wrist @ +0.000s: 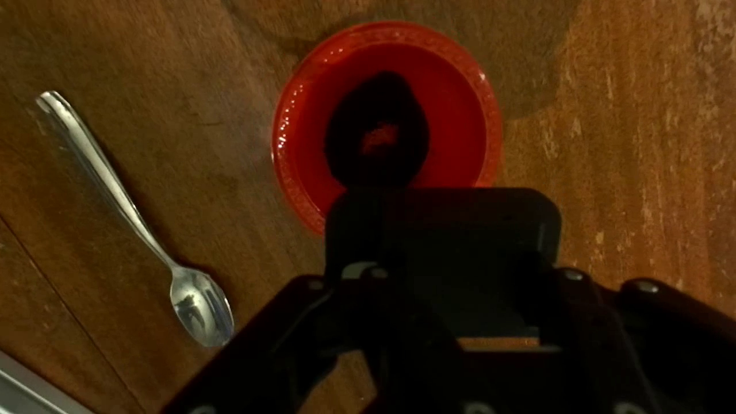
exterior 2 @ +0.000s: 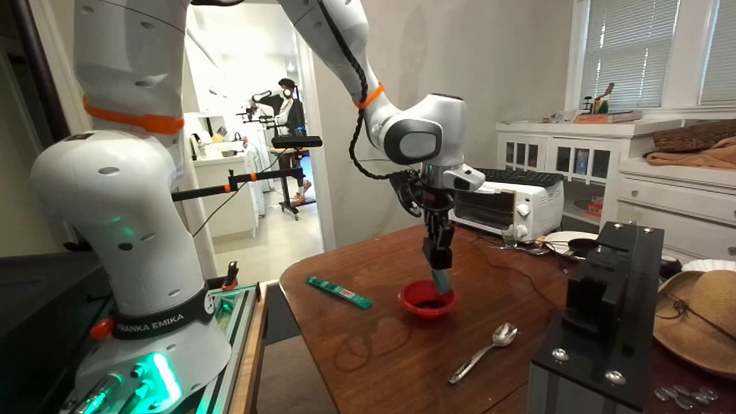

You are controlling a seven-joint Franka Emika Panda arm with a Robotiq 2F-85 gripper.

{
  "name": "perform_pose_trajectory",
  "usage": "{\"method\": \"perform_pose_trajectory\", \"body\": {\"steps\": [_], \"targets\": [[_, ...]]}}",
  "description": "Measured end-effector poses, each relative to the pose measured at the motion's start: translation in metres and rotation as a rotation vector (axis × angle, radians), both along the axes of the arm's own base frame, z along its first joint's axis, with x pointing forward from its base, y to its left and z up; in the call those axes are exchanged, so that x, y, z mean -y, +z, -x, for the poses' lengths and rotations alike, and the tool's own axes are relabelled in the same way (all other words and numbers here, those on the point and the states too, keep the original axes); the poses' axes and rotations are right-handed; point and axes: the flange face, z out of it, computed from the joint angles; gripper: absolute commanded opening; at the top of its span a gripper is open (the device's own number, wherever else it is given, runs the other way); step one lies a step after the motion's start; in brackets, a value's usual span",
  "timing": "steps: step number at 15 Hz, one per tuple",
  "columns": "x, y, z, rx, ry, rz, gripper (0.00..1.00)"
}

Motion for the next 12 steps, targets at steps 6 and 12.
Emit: {"method": "perform_pose_trajectory", "body": {"steps": [6, 12], "targets": [[-0.008, -0.016, 0.017, 0.112, 0.033, 0.012, 0.23], [-0.012, -0.022, 0.033, 0.266, 0.122, 0.053, 0.23]]}}
